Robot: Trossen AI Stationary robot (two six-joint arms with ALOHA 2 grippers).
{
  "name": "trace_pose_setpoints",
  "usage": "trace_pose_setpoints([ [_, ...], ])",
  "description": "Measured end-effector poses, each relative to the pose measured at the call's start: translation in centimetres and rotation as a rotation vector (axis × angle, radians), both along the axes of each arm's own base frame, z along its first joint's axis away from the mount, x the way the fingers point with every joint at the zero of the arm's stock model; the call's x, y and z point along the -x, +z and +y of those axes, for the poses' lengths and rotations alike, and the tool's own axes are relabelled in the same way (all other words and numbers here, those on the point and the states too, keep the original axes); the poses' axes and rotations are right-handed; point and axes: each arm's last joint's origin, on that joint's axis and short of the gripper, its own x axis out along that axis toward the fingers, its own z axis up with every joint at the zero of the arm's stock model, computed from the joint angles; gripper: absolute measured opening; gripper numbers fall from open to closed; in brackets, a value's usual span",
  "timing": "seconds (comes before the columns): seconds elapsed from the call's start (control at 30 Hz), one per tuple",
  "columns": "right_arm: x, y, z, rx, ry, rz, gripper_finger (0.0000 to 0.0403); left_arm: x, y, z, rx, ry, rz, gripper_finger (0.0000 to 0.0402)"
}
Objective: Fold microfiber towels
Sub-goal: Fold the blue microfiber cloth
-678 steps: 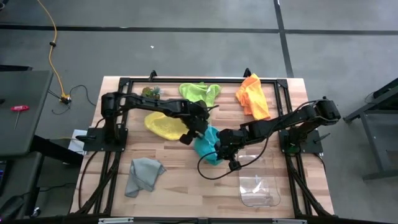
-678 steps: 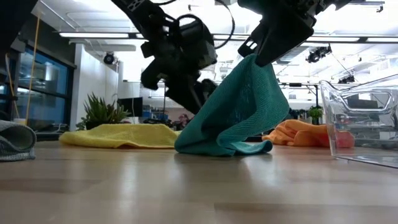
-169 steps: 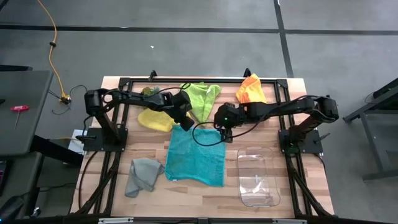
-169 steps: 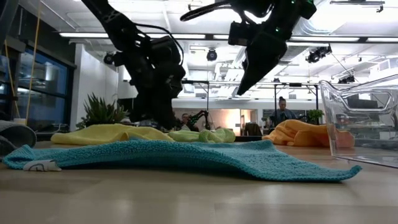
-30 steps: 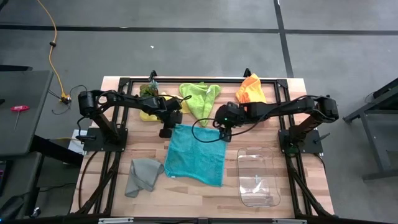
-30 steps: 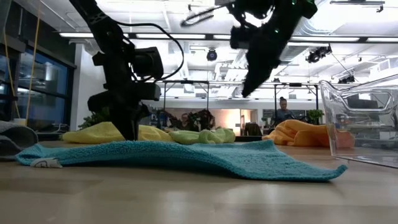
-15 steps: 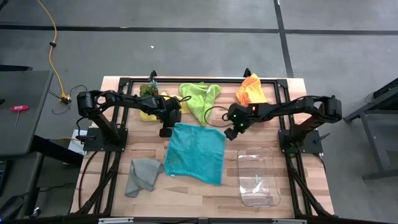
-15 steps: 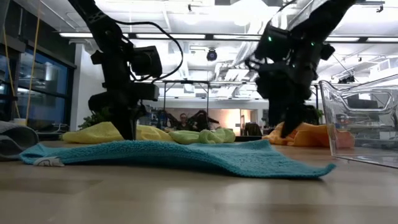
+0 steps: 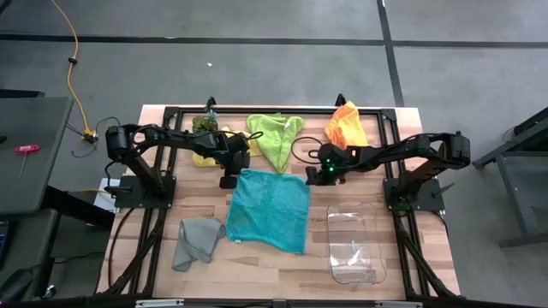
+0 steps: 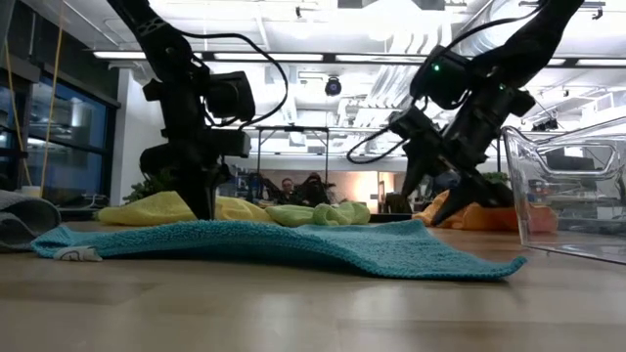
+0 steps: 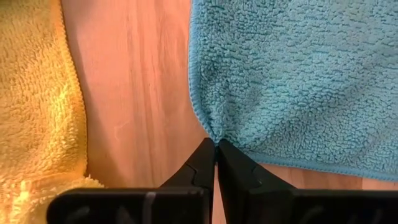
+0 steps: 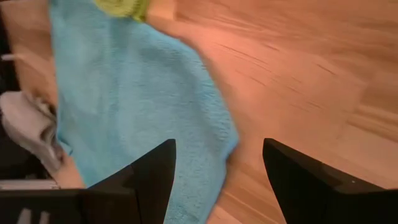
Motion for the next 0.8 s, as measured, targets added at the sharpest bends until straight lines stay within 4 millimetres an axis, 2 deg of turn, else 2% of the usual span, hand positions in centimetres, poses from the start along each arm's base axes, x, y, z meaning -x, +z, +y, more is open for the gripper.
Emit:
trace_pose_setpoints([
  [0.33, -0.2, -0.1, 0.9, -0.005, -0.085, 0.034, 0.0234, -0.1, 0.1, 0.1, -0.006, 0.0, -0.012, 0.0],
  [0.6, -0.9, -1.4, 1.2, -0.065, -0.139, 0.053, 0.0233, -0.1, 0.1, 0.1, -0.007, 0.0, -0.013, 0.0],
  [0.8, -1.6, -1.0, 1.1, -0.077, -0.15, 0.013, 0.0233, -0.1, 0.1, 0.1, -0.002, 0.016, -0.013, 0.0],
])
